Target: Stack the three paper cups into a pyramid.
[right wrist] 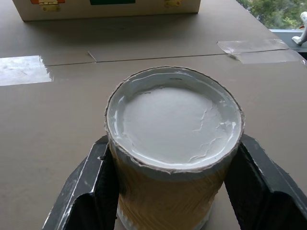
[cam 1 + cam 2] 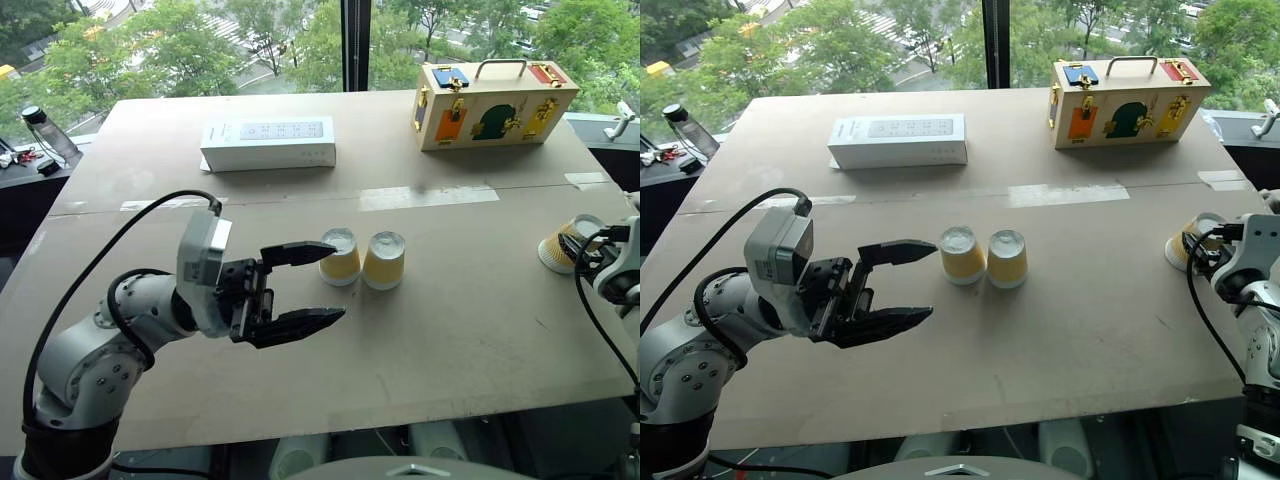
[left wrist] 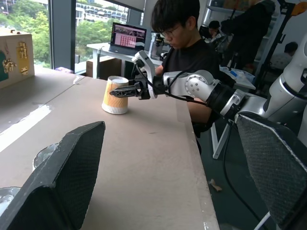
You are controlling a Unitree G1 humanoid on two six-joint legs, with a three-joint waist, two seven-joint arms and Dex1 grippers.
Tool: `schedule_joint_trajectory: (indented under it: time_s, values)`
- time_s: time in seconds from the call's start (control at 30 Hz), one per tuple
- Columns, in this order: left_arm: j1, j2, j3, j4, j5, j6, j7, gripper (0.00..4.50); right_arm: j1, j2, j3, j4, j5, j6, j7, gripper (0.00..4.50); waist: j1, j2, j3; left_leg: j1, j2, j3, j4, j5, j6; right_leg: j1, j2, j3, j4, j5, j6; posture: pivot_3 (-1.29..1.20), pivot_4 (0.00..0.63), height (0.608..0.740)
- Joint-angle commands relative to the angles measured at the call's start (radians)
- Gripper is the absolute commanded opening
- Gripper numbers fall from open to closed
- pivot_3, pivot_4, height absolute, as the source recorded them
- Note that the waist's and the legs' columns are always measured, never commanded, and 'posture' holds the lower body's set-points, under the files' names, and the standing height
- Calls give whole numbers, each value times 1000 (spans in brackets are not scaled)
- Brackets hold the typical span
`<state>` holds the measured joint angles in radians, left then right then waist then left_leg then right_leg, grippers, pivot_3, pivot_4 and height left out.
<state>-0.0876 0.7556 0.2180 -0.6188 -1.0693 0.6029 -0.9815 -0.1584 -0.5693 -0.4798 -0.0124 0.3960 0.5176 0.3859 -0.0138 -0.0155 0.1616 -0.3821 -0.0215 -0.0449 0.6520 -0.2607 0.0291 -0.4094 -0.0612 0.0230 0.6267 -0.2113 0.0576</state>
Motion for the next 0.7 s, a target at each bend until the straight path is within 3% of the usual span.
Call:
schedule_joint_trajectory:
  time_s: [0.03, 0.1, 0.17, 0.3, 0.47, 0.7]
  values:
    - [-6, -17, 24, -37, -43, -3, 47, 4500, 16, -35, -12, -98, 29, -50, 69, 2231, 0, 0, 0, 0, 0, 0, 0, 0, 0, 0, 0, 0, 0, 0, 0, 0, 150, 740]
    - [-10, -52, 33, -31, -17, -33, 109, 4500, 10, -50, 0, -172, 89, -23, 132, 2231, 0, 0, 0, 0, 0, 0, 0, 0, 0, 0, 0, 0, 0, 1, 2, 0, 150, 740]
    - [15, -145, 75, -7, 49, -129, 187, 4500, -38, -65, 42, -284, 187, 46, 189, 2231, -3, 2, 1, 0, 0, 0, 0, 0, 0, 0, 0, 1, 0, 1, 3, 0, 150, 740]
    - [131, -144, 187, 38, -7, -158, 51, 4500, -194, -59, 181, -440, 340, 216, 189, 2231, -28, 2, 1, 2, 5, 3, 0, 0, 0, 0, 4, 3, 0, 2, 1, 0, 150, 740]
    - [247, -103, 328, 100, -50, -149, -24, 4500, -381, -7, 375, -505, 383, 336, 151, 2231, -5, 0, 2, 0, 8, -3, 0, 0, 0, -1, 7, -3, 0, 1, -4, 0, 150, 740]
    - [336, -121, 430, 151, -28, -215, -151, 4500, -472, 18, 525, -495, 322, 372, 148, 2231, 5, 0, 2, -4, 5, -3, 1, 0, 0, -2, 3, -4, -3, 1, -4, 0, 150, 740]
